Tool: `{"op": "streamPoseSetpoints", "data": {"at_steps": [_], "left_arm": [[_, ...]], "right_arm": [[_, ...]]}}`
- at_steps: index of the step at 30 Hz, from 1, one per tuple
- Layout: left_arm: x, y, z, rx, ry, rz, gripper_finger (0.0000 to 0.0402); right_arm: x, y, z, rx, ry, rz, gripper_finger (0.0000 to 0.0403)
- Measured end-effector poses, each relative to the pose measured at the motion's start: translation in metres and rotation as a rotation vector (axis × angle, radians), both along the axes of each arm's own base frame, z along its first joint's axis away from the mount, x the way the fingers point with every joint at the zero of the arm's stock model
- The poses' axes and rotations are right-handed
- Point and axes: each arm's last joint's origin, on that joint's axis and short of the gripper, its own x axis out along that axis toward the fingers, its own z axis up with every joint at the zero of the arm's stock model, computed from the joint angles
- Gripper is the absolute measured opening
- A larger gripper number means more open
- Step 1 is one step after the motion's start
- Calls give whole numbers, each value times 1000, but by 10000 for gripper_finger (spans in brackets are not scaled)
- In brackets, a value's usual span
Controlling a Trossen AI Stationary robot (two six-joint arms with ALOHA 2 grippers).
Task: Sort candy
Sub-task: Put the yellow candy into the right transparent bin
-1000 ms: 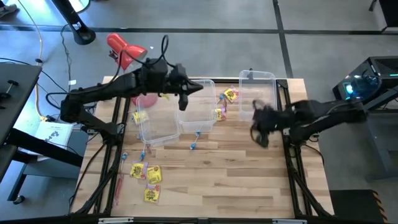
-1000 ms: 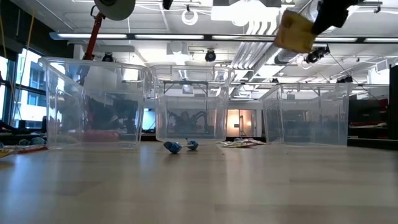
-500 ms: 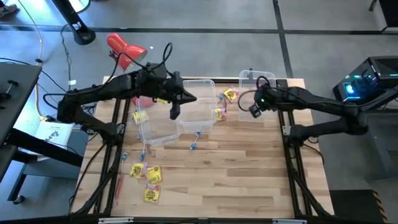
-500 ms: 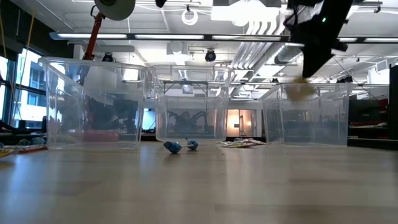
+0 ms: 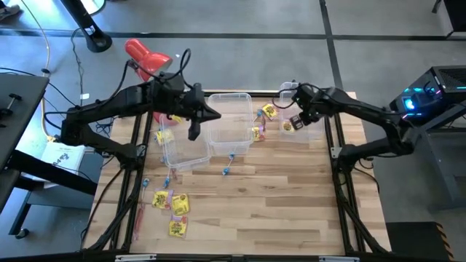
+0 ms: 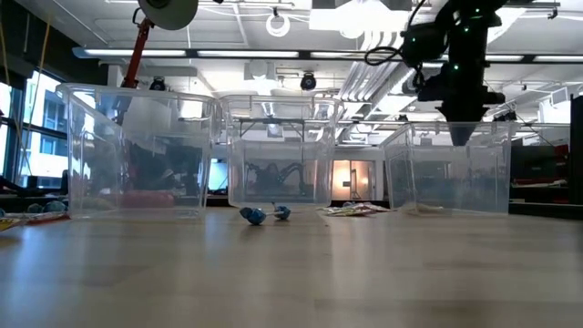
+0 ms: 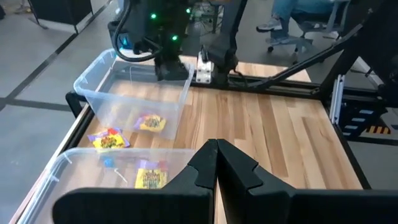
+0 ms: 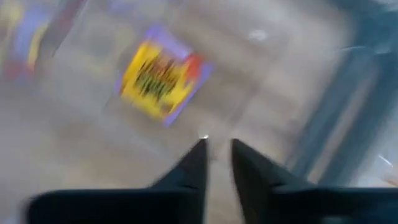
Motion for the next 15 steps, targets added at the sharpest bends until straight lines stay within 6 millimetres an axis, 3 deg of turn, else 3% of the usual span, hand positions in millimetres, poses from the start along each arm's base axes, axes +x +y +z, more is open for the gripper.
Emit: {"op": "streamPoseSetpoints", "data": {"at_steps": [2,15], "left_arm": [[1,-1,-3,10,22,-11,0],[3,-5,-7,37,64,-19,0]], "right_arm": [[3,6,-3,34,42,69,14],[-16,44,3,198,255,77,1]]}}
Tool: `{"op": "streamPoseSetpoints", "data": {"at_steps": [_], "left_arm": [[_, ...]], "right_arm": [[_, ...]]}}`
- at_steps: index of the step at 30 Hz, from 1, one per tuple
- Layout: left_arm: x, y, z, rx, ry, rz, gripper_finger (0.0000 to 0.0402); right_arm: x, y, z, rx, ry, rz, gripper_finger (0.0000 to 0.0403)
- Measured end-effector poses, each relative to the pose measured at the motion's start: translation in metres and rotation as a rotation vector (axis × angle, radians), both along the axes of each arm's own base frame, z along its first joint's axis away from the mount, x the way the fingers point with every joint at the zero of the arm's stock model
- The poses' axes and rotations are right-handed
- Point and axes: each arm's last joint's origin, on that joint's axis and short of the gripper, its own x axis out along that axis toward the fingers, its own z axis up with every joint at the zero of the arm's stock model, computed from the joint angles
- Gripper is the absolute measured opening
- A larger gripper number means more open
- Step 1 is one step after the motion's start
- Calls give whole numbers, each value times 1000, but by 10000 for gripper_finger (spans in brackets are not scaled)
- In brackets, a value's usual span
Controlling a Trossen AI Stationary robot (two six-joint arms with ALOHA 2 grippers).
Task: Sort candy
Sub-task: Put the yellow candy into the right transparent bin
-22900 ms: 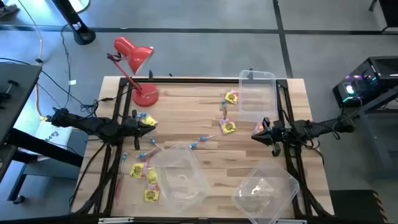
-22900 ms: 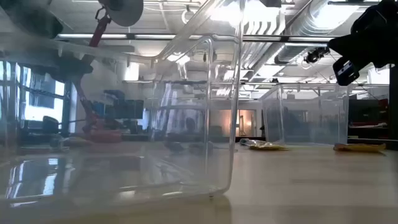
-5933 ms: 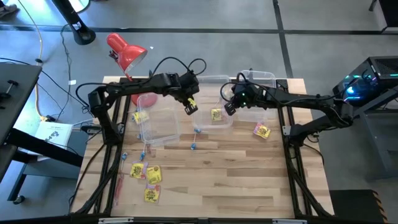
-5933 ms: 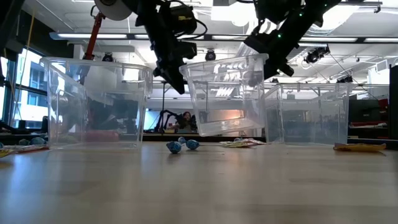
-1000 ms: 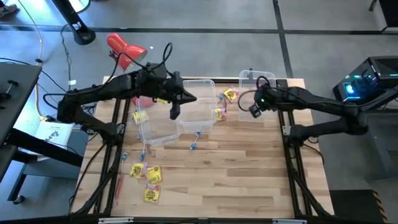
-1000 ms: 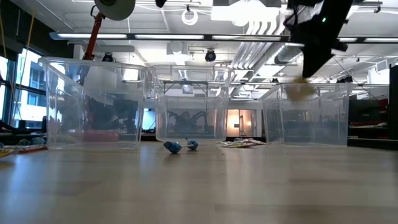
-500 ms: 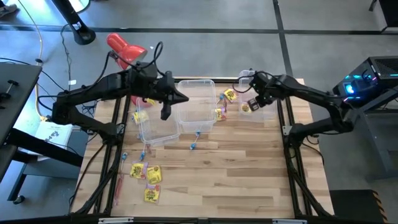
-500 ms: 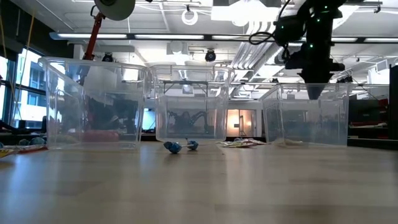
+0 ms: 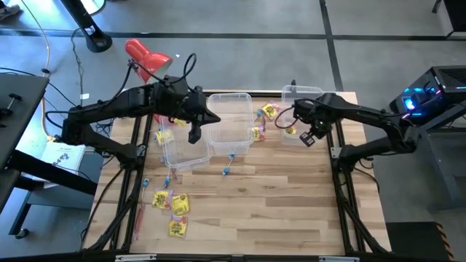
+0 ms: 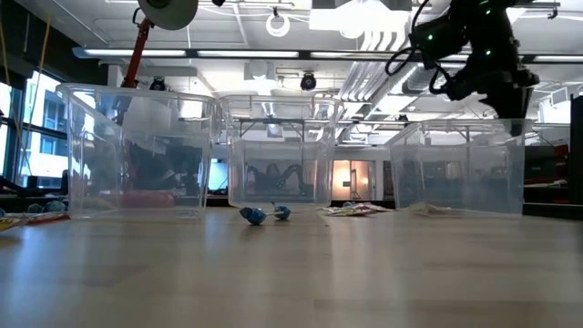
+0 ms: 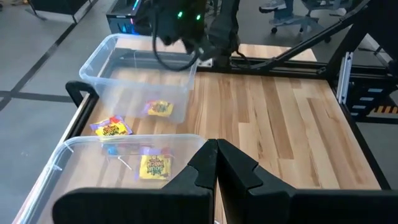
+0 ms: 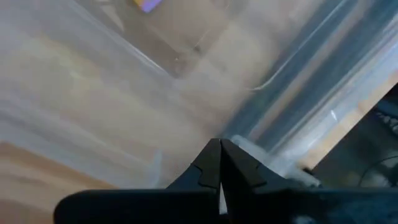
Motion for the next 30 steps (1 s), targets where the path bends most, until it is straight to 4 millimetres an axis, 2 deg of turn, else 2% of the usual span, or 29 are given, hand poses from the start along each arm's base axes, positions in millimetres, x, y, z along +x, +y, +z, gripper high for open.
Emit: {"op": "streamPoseSetpoints", "data": {"at_steps": [6,15,20,23,30], "left_arm": [[-1,-2,-3,15,36,-1,0],[-3,-3,-5,17,66,-6,0],[-5,-5,-3,67,60,-42,0],[-10,-6,4,90,16,-47,0],[-24,-1,17,130,-61,-20,0]], "right_arm": [[-7,18,10,8,-55,-59,0],[-19,51,25,122,-169,-117,0],[-20,61,34,122,-249,-164,0],[-16,59,54,30,-359,-181,0],[-6,45,106,-317,-651,-226,0]]}}
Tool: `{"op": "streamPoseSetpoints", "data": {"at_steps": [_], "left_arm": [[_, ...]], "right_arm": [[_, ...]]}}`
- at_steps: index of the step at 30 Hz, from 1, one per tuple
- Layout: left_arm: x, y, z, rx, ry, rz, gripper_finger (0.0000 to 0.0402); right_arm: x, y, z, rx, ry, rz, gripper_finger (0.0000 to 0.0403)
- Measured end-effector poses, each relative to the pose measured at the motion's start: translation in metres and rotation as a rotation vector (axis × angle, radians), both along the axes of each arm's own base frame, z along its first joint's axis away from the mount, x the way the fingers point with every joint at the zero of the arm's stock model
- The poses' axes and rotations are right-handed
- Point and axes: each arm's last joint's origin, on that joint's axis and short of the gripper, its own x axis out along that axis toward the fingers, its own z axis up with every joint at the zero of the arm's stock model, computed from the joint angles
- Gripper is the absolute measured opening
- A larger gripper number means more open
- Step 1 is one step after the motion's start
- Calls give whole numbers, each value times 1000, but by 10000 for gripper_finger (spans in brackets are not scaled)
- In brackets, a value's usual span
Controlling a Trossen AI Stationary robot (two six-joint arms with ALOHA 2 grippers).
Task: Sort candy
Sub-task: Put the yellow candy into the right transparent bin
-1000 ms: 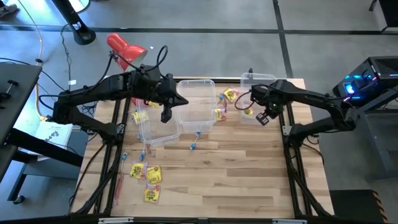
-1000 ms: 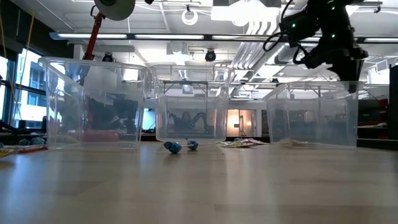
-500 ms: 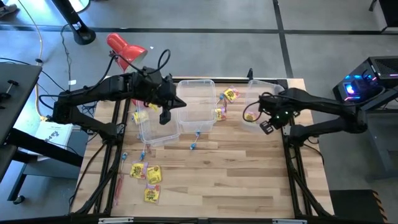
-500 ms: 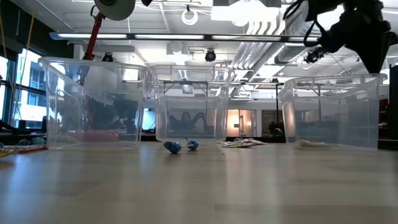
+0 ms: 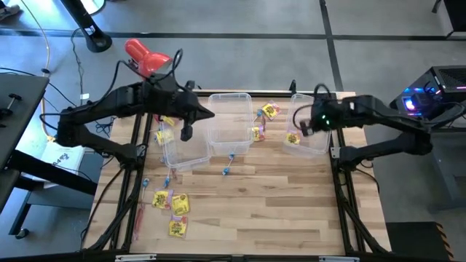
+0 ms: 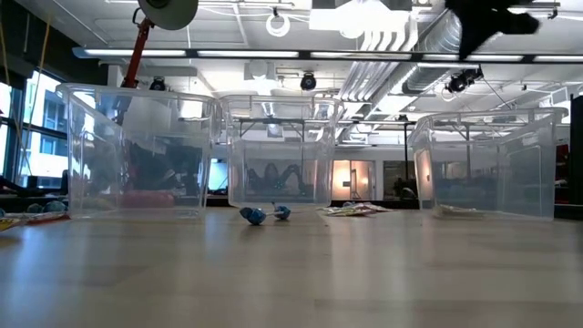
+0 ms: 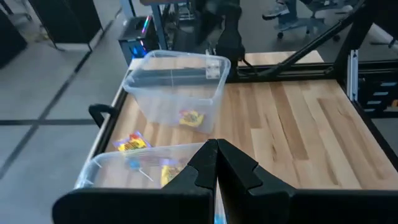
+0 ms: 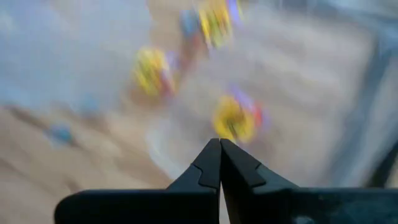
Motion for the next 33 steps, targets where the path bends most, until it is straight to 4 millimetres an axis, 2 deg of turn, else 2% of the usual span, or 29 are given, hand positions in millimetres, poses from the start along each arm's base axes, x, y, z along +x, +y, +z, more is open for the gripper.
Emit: {"op": "streamPoseSetpoints", "data": {"at_steps": [3,6,11,15,19,27,30,33], "left_arm": [[-3,3,2,51,-6,-10,0],[-3,7,4,65,-26,-27,0],[-3,9,6,27,-62,-76,0],[-3,9,5,20,-48,-78,0],[-4,9,4,0,-35,-70,0],[-3,10,3,-17,-31,-12,0],[-2,12,1,-37,-19,60,0],[-3,13,2,-58,-25,103,0]], "right_arm": [[14,-17,10,-156,-121,-80,0],[38,-45,5,-182,-143,-119,0],[89,-97,-34,-90,-109,-52,0],[116,-141,-63,-81,-157,-60,0],[127,-177,-84,-57,-155,-106,0],[143,-238,-109,-76,-58,-100,0],[148,-255,-124,-53,5,-70,0],[149,-263,-134,-33,88,0,0]]}}
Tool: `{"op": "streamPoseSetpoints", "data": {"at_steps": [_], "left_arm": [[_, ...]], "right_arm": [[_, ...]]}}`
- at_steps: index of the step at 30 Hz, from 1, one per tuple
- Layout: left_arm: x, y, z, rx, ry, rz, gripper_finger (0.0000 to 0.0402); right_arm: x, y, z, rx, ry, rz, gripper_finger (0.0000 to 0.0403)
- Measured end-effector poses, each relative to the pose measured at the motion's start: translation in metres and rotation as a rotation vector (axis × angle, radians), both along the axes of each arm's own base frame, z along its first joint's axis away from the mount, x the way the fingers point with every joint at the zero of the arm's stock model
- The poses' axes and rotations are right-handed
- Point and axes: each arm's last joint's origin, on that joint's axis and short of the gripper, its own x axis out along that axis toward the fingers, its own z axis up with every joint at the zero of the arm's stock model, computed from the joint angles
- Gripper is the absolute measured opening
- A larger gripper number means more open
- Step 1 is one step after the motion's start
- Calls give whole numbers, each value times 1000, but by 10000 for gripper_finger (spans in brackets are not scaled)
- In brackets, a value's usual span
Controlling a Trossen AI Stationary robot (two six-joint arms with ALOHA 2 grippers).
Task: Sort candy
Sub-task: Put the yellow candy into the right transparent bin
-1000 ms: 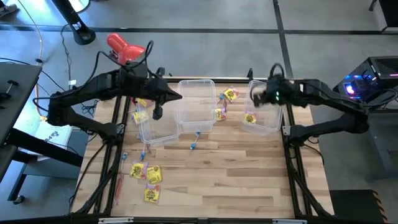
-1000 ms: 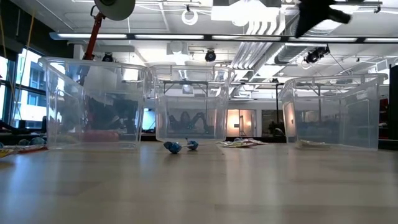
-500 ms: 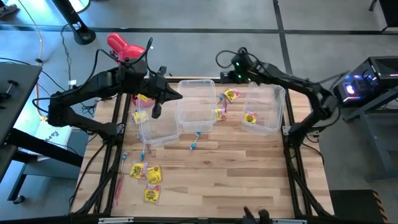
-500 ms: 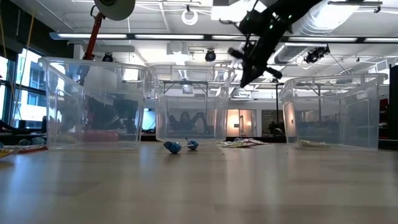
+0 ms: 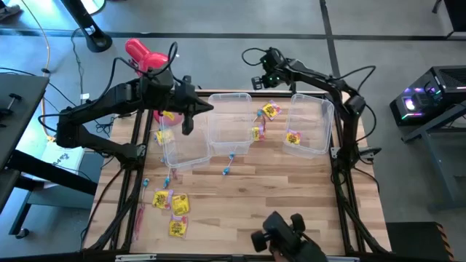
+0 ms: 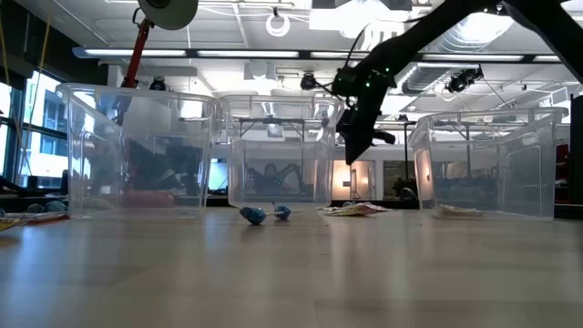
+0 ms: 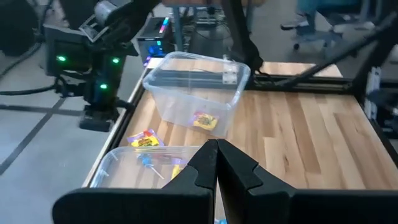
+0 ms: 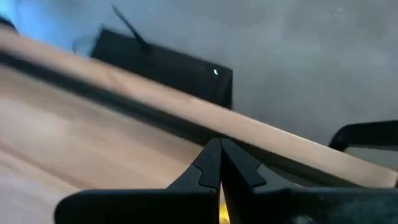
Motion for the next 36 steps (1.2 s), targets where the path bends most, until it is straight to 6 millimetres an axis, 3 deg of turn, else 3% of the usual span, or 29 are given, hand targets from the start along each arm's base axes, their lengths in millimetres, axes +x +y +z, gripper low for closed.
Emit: {"op": "streamPoseSetpoints", "data": {"at_steps": [10,20,24,28,36], "left_arm": [[4,2,-2,-48,-2,66,0],[8,4,-5,-73,3,94,0],[8,4,-5,-73,5,94,0],[8,4,-5,-73,4,94,0],[8,4,-5,-72,5,96,0]], "right_arm": [[-3,-3,-45,191,154,189,11],[5,6,-53,149,271,305,133],[0,9,-62,223,320,226,168],[-1,7,-80,271,362,173,176],[8,11,-97,280,407,217,170]]}}
